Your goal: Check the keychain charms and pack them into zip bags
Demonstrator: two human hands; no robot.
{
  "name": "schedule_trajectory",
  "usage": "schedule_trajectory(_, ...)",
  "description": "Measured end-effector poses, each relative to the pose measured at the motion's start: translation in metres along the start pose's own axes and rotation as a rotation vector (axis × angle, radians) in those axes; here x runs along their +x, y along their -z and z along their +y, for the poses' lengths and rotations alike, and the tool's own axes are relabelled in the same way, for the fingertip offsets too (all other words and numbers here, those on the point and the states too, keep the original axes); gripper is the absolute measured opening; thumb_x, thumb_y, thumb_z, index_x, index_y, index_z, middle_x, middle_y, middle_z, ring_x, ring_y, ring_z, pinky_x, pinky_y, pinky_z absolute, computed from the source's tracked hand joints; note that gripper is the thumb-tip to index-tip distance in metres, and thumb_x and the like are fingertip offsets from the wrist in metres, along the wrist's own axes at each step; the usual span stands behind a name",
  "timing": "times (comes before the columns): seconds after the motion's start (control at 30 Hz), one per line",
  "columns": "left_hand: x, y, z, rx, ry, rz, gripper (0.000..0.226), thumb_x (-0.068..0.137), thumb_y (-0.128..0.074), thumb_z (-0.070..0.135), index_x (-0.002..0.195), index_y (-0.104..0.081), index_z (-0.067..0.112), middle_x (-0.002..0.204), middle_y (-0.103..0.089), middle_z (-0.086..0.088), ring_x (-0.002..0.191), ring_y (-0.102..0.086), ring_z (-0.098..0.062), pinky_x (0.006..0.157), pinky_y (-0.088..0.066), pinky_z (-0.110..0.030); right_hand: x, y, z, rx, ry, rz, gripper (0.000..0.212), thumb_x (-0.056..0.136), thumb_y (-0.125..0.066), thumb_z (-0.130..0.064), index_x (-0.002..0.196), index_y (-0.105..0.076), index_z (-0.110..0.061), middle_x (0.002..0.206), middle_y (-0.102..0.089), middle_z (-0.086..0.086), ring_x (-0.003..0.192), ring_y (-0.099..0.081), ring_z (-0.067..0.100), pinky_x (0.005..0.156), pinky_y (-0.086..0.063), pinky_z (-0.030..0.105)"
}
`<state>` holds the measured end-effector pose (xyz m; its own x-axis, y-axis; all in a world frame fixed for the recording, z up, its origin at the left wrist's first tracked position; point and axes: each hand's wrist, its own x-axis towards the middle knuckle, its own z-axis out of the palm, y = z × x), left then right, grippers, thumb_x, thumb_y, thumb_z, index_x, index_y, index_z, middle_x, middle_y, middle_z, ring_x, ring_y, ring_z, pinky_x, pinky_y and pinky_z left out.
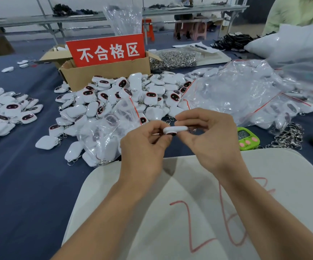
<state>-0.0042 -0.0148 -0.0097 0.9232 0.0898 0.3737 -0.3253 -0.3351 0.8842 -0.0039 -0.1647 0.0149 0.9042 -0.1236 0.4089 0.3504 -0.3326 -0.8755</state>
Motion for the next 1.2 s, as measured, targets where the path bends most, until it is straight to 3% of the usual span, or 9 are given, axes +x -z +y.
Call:
schedule_trajectory(0.27,0.000,0.000,-0.001,-0.030,0.036,-0.030,0.043,0.086,-0.073,-0.002,0.087,-0.072,0.041,0.086,-0.076,0.020,0.082,-0.074,-0.001,0.074,-0.052,-0.012,0.002,-0.001,-0.002,0.065,0.000,-0.017,0.038,0.073,-0.082,0.004,0.078,-0.075,-0.033,0.080,-0.077,-0.018,0.077,-0.074,-0.001,0.071,-0.051,0.011)
schedule_trajectory(0.4,-0.007,0.001,0.007,0.034,-0.028,-0.005,0.078,0.082,-0.072,-0.008,0.108,-0.064,0.064,0.100,-0.070,0.031,0.086,-0.071,0.005,0.076,-0.049,-0.005,0.002,0.001,-0.001,0.331,-0.175,0.007,0.022,0.069,-0.087,-0.008,0.083,-0.079,-0.024,0.081,-0.080,-0.002,0.076,-0.077,0.014,0.069,-0.059,0.025)
schedule_trajectory(0.5,-0.007,0.000,0.009,0.071,-0.119,-0.004,0.064,0.085,-0.074,-0.002,0.119,-0.068,0.052,0.112,-0.069,0.031,0.095,-0.070,0.000,0.082,-0.053,-0.011,0.004,0.003,0.001,0.480,-0.368,-0.014,0.017,0.080,-0.080,0.001,0.086,-0.079,-0.015,0.079,-0.078,0.005,0.068,-0.071,0.015,0.062,-0.054,0.022)
schedule_trajectory(0.7,-0.005,0.003,0.004,0.222,-0.124,0.043,0.008,0.093,-0.070,0.031,0.096,-0.077,0.036,0.080,-0.067,0.021,0.076,-0.060,0.001,0.067,-0.039,-0.007,0.005,-0.001,0.000,0.475,-0.481,-0.107,0.024,0.099,-0.064,-0.020,0.087,-0.077,-0.004,0.075,-0.070,0.014,0.062,-0.061,0.020,0.058,-0.050,0.025)
schedule_trajectory(0.87,-0.003,0.003,0.000,0.261,-0.073,0.035,0.022,0.098,-0.066,0.034,0.078,-0.070,0.028,0.067,-0.064,0.006,0.069,-0.061,-0.013,0.060,-0.043,-0.020,0.004,0.001,0.002,0.381,-0.382,-0.159,0.010,0.088,-0.071,0.000,0.092,-0.079,-0.005,0.072,-0.069,0.017,0.068,-0.059,0.019,0.064,-0.050,0.024)
schedule_trajectory(0.97,-0.001,0.004,-0.002,0.254,-0.056,0.003,0.033,0.100,-0.065,0.035,0.073,-0.068,0.017,0.063,-0.063,-0.004,0.068,-0.063,-0.024,0.065,-0.048,-0.039,0.005,0.001,0.003,0.351,-0.388,-0.136,0.009,0.088,-0.072,0.000,0.093,-0.079,-0.004,0.074,-0.071,0.023,0.067,-0.060,0.019,0.063,-0.050,0.023)
schedule_trajectory(1.07,-0.002,0.003,-0.001,0.349,-0.053,0.021,0.036,0.099,-0.064,0.039,0.069,-0.064,0.018,0.057,-0.054,0.002,0.060,-0.051,-0.016,0.059,-0.042,-0.026,0.004,-0.001,0.003,0.315,-0.402,-0.096,0.009,0.087,-0.075,-0.004,0.086,-0.080,-0.011,0.070,-0.073,0.016,0.064,-0.061,0.017,0.062,-0.051,0.024)
schedule_trajectory(1.13,-0.002,0.005,0.003,0.413,-0.078,0.144,0.016,0.094,-0.067,0.038,0.089,-0.076,0.027,0.066,-0.057,0.012,0.066,-0.050,-0.009,0.065,-0.040,-0.019,0.003,-0.003,0.004,0.265,-0.407,-0.035,0.018,0.086,-0.077,-0.009,0.072,-0.079,-0.020,0.063,-0.073,0.009,0.059,-0.062,0.014,0.060,-0.051,0.024)
schedule_trajectory(1.2,0.001,0.009,0.006,0.506,-0.127,0.328,0.037,0.090,-0.072,0.037,0.126,-0.071,0.028,0.089,-0.064,0.012,0.083,-0.057,-0.013,0.078,-0.044,-0.028,0.004,-0.004,0.004,0.210,-0.413,0.023,0.028,0.084,-0.080,-0.015,0.066,-0.079,-0.036,0.058,-0.071,0.003,0.055,-0.060,0.013,0.059,-0.051,0.026)
